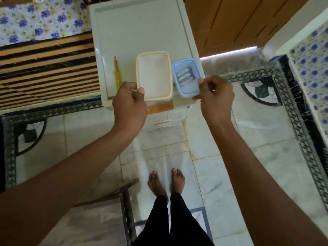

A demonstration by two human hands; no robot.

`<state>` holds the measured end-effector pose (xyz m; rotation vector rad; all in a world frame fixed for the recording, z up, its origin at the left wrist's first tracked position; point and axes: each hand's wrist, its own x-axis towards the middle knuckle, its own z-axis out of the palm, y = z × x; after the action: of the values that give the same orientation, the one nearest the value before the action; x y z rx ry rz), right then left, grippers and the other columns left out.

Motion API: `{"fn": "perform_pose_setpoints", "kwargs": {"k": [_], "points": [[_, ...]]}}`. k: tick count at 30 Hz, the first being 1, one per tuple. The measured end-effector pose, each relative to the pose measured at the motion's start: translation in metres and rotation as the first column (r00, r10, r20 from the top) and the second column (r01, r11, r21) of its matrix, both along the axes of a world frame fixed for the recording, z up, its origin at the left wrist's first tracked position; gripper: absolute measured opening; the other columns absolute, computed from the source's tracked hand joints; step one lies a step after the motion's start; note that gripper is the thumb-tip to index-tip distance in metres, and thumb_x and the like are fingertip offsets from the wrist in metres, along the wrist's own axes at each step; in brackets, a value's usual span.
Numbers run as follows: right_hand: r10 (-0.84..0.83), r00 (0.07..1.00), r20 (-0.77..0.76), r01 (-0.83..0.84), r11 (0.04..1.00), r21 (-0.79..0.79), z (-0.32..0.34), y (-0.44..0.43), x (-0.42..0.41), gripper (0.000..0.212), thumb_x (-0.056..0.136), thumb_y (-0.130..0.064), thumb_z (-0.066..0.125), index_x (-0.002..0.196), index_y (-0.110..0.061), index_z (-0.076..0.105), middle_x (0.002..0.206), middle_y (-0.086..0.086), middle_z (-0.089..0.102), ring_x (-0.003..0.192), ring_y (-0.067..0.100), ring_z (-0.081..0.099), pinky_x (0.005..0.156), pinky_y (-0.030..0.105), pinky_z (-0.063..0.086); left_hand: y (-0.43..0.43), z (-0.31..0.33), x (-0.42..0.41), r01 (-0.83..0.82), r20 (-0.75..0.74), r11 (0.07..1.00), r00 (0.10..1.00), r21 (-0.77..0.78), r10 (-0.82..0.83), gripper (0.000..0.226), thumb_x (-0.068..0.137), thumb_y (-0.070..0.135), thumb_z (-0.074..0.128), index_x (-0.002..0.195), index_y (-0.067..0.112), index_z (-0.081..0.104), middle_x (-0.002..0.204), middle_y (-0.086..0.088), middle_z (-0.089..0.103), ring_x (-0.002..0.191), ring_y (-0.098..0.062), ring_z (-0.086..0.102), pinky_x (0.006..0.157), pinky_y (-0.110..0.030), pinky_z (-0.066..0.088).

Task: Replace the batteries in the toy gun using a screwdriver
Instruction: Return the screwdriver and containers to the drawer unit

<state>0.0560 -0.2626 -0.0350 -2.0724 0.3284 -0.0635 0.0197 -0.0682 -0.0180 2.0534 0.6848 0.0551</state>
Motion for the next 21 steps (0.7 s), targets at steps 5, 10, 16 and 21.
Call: {"fn": "perform_pose_setpoints", "kwargs": {"k": [5,10,16,21], "points": [[-0.030,0.999,-0.037,0.031,0.999,0.034,-0.014,-0.023,-0.084,0.020,0.105,-0.027,0.060,0.095,-0.012,0.069,0.079,-0.009,0.071,0.072,0.007,0.071,0.067,0.032,0.059,-0.007,-0.014,-0.075,0.107,-0.024,0.985,0.993,-0.135,-0.111,0.007,0.108,0.021,0.058,0.111,0.018,0.063,0.095,-0.001,0.066,0.052,-0.009,0.066,0.055,-0.032,0.052],[-0.105,0.987,-0.123,0.111,0.993,0.049,-0.065,-0.024,-0.127,0.017,0.105,-0.023,0.062,0.096,-0.010,0.069,0.080,-0.009,0.070,0.071,0.001,0.068,0.061,0.014,0.051,-0.011,-0.060,-0.111,0.113,-0.169,0.982,0.976,-0.152,-0.139,0.005,0.107,0.015,0.059,0.108,0.013,0.064,0.089,0.000,0.064,0.046,-0.004,0.065,0.047,-0.018,0.045],[-0.099,0.979,-0.180,0.103,0.995,0.011,-0.154,-0.012,-0.120,0.023,0.105,-0.026,0.060,0.091,-0.009,0.067,0.077,0.005,0.073,0.071,0.022,0.072,0.065,0.030,0.054,-0.013,-0.140,-0.098,0.079,-0.237,0.991,0.966,-0.109,-0.103,0.002,0.105,0.012,0.061,0.104,0.011,0.063,0.080,0.007,0.060,0.041,-0.001,0.062,0.049,-0.014,0.045],[-0.105,0.974,-0.200,0.100,0.994,-0.036,-0.208,-0.001,-0.088,0.022,0.104,-0.023,0.060,0.091,-0.007,0.068,0.077,0.009,0.074,0.073,0.025,0.072,0.060,0.018,0.044,-0.011,-0.198,-0.071,-0.023,-0.281,0.995,0.960,-0.098,-0.005,0.009,0.106,0.015,0.060,0.110,0.007,0.062,0.083,-0.004,0.068,0.045,-0.005,0.065,0.054,-0.028,0.053]]}}
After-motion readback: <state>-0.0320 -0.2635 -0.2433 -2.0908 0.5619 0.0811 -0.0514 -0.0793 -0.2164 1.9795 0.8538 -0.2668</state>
